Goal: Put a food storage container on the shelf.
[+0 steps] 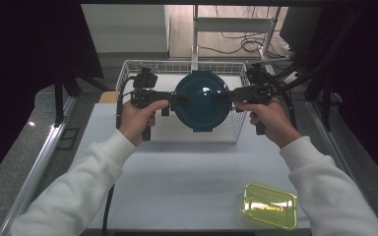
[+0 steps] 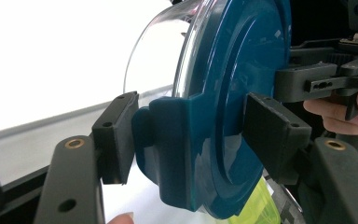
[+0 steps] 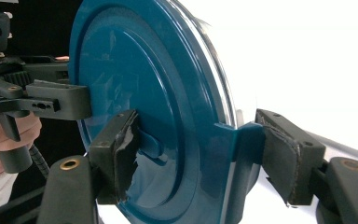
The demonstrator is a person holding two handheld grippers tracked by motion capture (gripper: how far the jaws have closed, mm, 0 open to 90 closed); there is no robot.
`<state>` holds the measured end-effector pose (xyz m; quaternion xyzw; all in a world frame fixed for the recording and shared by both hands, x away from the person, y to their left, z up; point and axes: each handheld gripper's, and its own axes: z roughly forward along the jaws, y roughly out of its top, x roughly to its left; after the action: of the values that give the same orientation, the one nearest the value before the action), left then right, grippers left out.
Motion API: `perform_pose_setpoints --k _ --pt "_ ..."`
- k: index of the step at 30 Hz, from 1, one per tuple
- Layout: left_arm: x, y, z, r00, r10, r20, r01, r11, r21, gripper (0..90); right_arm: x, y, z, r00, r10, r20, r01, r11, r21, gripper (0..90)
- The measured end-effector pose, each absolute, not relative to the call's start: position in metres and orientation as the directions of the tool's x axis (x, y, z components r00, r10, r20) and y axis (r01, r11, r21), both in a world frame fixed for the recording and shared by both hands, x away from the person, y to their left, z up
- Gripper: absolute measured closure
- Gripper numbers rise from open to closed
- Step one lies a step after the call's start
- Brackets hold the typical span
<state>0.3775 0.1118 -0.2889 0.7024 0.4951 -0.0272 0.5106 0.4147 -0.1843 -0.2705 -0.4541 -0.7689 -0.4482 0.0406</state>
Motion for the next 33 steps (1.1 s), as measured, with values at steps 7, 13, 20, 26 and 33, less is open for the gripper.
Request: perform_pose_setpoints --k 7,13,20,26,33 --pt "0.383 0.115 -0.274 0.513 0.674 -0.531 0.71 0.014 0.704 37.2 0.422 -0.181 -0.257 -0.596 0.655 0.466 0.722 0.183 0.667 32.0" --pt "0.389 0.12 -0.268 0.521 0.675 -0.522 0.702 0.009 0.713 37.3 0.426 -0.177 -0.251 -0.6 0.652 0.464 0.715 0.175 0.677 32.1" --pt "0.406 0.127 -0.269 0.507 0.671 -0.542 0.715 0.024 0.699 37.1 0.443 -0.168 -0.251 -0.596 0.658 0.46 0.716 0.175 0.676 32.1" --pt "0.419 0.131 -0.267 0.501 0.679 -0.537 0.715 0.026 0.699 37.0 0.456 -0.163 -0.251 -0.595 0.654 0.467 0.716 0.169 0.677 32.1" --pt "0.431 0.136 -0.267 0.496 0.681 -0.539 0.719 0.027 0.695 37.1 0.469 -0.16 -0.253 -0.597 0.649 0.472 0.717 0.167 0.677 32.1"
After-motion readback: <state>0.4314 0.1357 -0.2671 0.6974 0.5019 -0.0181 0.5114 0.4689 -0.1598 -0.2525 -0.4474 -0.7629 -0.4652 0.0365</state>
